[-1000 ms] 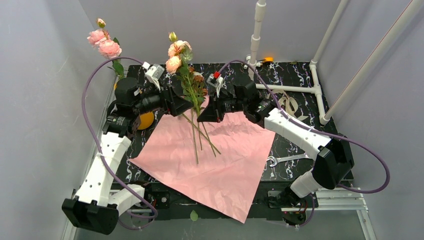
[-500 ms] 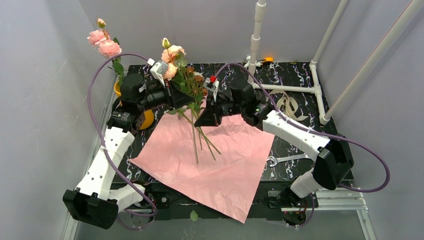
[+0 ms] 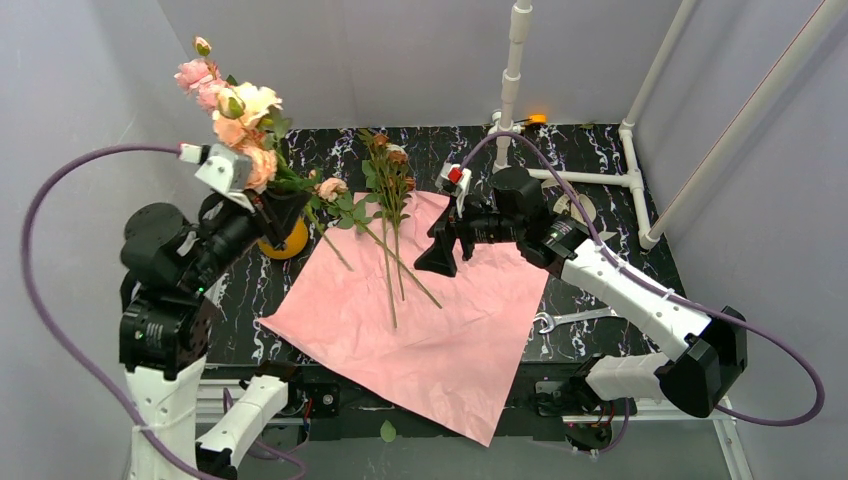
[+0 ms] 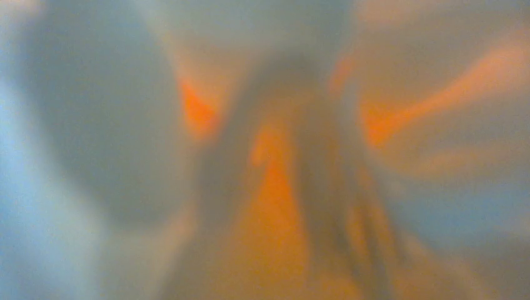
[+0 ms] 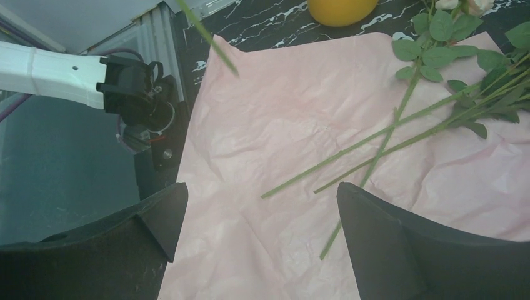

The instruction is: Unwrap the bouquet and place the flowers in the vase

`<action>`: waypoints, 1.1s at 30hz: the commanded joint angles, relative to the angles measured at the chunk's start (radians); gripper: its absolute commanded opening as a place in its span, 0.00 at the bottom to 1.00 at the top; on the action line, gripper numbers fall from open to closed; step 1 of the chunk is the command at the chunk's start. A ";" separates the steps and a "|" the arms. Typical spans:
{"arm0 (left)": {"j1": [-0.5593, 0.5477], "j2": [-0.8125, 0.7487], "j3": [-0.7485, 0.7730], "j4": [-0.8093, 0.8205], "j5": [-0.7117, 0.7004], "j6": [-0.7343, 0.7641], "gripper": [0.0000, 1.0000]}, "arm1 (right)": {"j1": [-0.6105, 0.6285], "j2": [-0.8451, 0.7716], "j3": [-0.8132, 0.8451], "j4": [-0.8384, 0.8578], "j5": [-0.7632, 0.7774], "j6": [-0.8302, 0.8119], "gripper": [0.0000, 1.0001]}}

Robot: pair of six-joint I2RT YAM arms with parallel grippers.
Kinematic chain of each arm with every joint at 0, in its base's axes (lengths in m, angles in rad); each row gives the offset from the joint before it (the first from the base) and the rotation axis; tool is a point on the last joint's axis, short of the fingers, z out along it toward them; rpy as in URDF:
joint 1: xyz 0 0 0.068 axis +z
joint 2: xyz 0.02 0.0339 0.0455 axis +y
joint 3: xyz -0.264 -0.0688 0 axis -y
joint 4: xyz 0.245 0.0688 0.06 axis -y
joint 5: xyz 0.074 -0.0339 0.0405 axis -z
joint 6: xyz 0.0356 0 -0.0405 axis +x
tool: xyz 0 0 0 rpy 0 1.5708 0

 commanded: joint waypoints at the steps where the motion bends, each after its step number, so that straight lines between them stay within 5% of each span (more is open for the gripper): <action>1: 0.008 -0.027 0.162 -0.061 -0.357 0.193 0.00 | -0.007 -0.025 -0.010 -0.024 0.033 -0.058 0.98; 5: 0.009 0.005 0.236 -0.021 -0.576 0.263 0.00 | -0.007 -0.016 -0.003 -0.034 0.034 -0.061 0.98; 14: 0.010 0.253 0.547 -0.034 -0.731 0.353 0.00 | -0.008 -0.005 -0.002 -0.034 0.040 -0.066 0.98; 27: 0.027 0.447 0.617 0.025 -0.693 0.367 0.00 | -0.007 -0.010 -0.013 -0.047 0.046 -0.077 0.98; 33: 0.177 0.503 0.597 0.026 -0.555 0.235 0.00 | -0.009 -0.010 -0.017 -0.049 0.050 -0.083 0.98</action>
